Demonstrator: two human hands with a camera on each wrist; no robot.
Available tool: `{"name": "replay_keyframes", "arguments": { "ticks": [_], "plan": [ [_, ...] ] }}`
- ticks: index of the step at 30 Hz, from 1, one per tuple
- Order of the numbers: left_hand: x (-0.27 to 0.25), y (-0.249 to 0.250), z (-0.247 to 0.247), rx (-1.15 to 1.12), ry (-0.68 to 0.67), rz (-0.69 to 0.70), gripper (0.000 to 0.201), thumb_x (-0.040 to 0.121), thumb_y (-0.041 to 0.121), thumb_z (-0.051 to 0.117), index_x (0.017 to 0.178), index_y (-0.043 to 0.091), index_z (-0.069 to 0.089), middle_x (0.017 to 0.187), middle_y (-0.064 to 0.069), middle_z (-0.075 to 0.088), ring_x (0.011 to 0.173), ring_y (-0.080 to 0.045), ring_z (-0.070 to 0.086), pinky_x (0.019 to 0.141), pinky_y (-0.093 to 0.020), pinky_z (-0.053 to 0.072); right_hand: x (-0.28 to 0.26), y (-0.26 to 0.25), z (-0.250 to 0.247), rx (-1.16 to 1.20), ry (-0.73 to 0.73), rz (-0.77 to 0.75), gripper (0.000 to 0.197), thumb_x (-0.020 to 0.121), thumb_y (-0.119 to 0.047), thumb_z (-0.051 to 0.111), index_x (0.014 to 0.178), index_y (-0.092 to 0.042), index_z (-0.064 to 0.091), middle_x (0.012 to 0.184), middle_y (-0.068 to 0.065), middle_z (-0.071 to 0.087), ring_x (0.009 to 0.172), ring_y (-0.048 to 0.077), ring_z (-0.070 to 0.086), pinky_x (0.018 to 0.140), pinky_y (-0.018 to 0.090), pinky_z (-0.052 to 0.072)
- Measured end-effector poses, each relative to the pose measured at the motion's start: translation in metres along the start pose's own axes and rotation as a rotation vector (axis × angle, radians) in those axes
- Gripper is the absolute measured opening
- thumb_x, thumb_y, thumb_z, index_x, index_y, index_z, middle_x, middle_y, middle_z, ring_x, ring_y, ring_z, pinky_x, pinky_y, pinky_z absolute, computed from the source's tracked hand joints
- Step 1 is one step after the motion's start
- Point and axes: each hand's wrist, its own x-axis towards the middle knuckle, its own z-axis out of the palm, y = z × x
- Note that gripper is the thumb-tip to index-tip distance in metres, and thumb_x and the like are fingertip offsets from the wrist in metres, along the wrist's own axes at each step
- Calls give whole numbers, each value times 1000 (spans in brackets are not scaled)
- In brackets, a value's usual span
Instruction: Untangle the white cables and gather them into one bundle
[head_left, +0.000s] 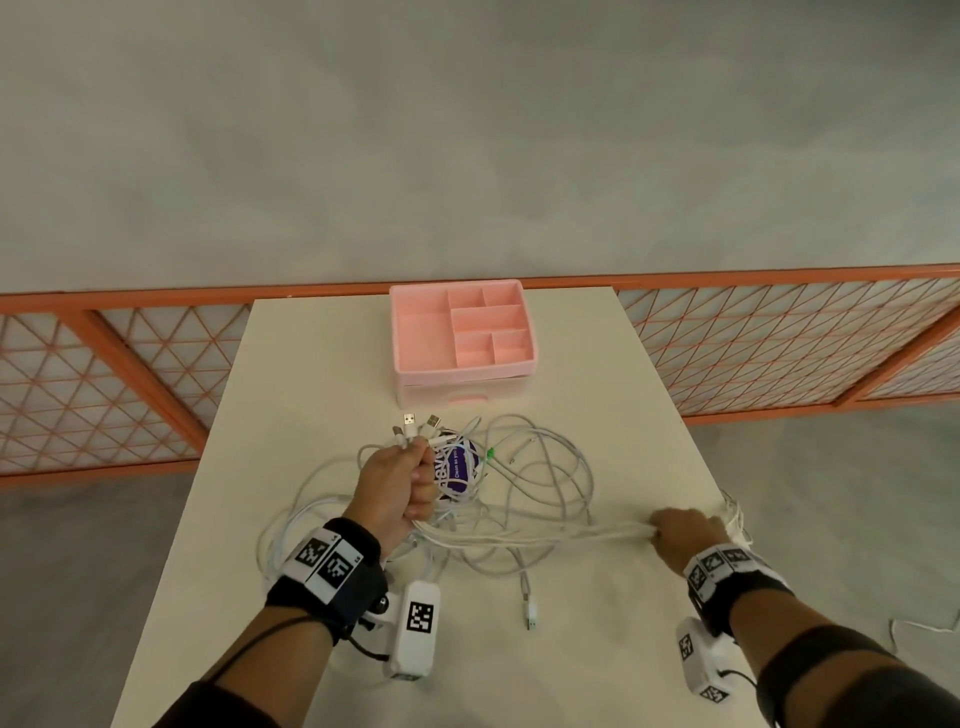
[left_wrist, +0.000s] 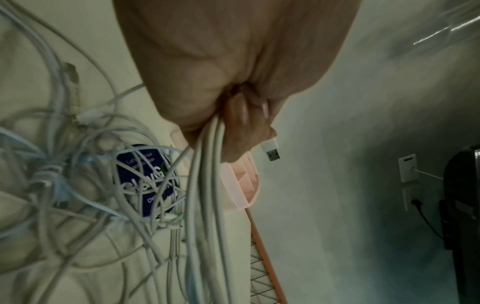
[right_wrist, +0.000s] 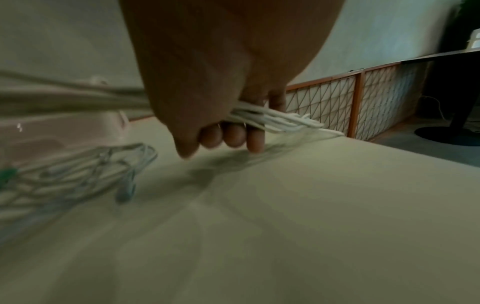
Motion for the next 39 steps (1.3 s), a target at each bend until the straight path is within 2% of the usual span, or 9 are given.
{"name": "replay_keyframes", "arguments": {
  "ticks": [9,13,16,19,26,30,34,36,39],
  "plan": [
    [-3,-7,-16,33,39,-11,30,106,25,43,81,11,51,51,7,32,39,-6,24,37,-15,19,5,-19,-37,113,-494,-139,69,57,-66,81,109,-25,63,113,-7,64,108,20,59,96,35,45],
    [-5,-6,-13,67,30,-5,31,106,24,43,80,11,51,50,8,32,39,-6,23,37,-16,19,3,-55,-80,353,-323,-276,66,80,-73,57,114,-17,67,117,-1,65,109,20,59,93,34,43],
    [-6,-6,-7,112,3,-31,31,106,24,43,79,12,51,51,8,32,40,-5,23,38,-15,17,2,-83,-88,521,-134,-374,41,93,-51,57,102,-13,72,103,3,70,95,18,63,87,32,47],
    [-8,-6,-3,144,-29,-62,32,106,25,45,78,12,52,52,7,33,40,-5,24,37,-16,18,-4,-115,-72,417,-179,-489,22,96,-24,55,104,-13,73,103,2,71,85,13,61,82,23,45],
    [-7,1,-2,99,-23,79,30,103,27,51,77,14,51,56,6,30,44,-7,25,39,-19,23,-12,-138,-17,9,-251,-435,20,92,-20,44,83,-12,60,91,10,68,81,27,63,79,34,54],
    [-6,7,-3,196,-44,216,30,100,25,58,73,19,47,60,4,30,51,-11,23,44,-22,24,-12,-128,-58,310,-166,-512,18,85,-28,57,74,-22,70,80,-7,69,80,14,66,79,29,54],
    [-2,15,8,174,-62,313,18,99,21,58,89,7,64,81,-8,68,48,-9,28,45,-24,25,-26,-132,-122,673,18,-661,3,85,-26,75,84,-24,76,76,-15,66,72,-2,58,74,18,43],
    [0,19,17,175,-82,341,20,98,23,60,98,7,72,91,-11,71,47,-9,26,48,-25,23,-37,-140,-152,848,40,-698,6,86,-23,74,81,-26,76,77,-7,71,71,1,60,73,19,47],
    [-1,24,27,160,-148,348,26,97,23,60,108,2,70,76,-4,67,46,-9,23,46,-26,21,-49,-149,-186,1000,126,-744,13,88,-16,71,79,-25,73,83,0,74,79,14,67,80,27,52]
  ]
}}
